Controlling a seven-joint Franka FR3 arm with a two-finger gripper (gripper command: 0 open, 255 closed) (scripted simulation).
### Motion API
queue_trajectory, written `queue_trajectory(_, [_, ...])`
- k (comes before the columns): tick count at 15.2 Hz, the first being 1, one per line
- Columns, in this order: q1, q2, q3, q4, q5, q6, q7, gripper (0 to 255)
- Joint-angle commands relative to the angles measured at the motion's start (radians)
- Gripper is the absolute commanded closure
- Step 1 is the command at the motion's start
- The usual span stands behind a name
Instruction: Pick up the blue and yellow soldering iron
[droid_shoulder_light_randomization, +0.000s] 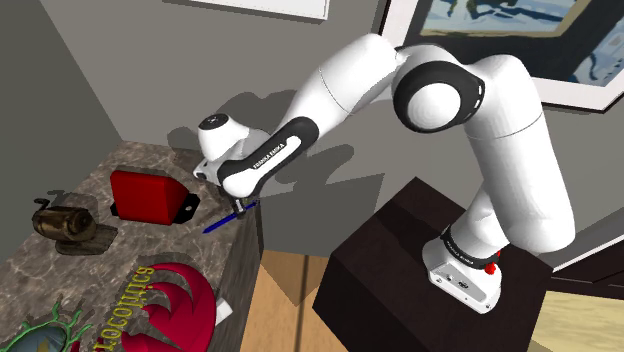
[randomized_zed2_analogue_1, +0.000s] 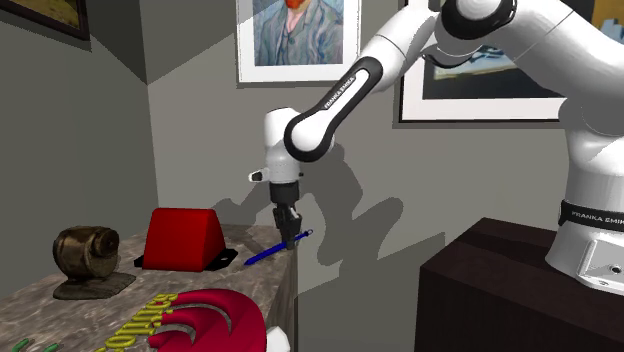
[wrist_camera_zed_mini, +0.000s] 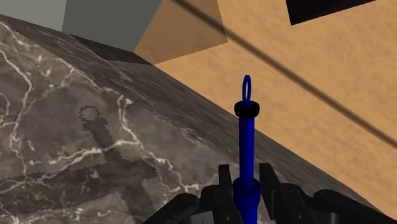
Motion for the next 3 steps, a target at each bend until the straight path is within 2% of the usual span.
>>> queue_trajectory(1, [-0.004, -0.024, 0.003, -0.012, 0.003, -0.012, -0.002, 255])
queue_trajectory(3, [-0.004, -0.025, 0.003, -0.012, 0.003, -0.014, -0.002, 255])
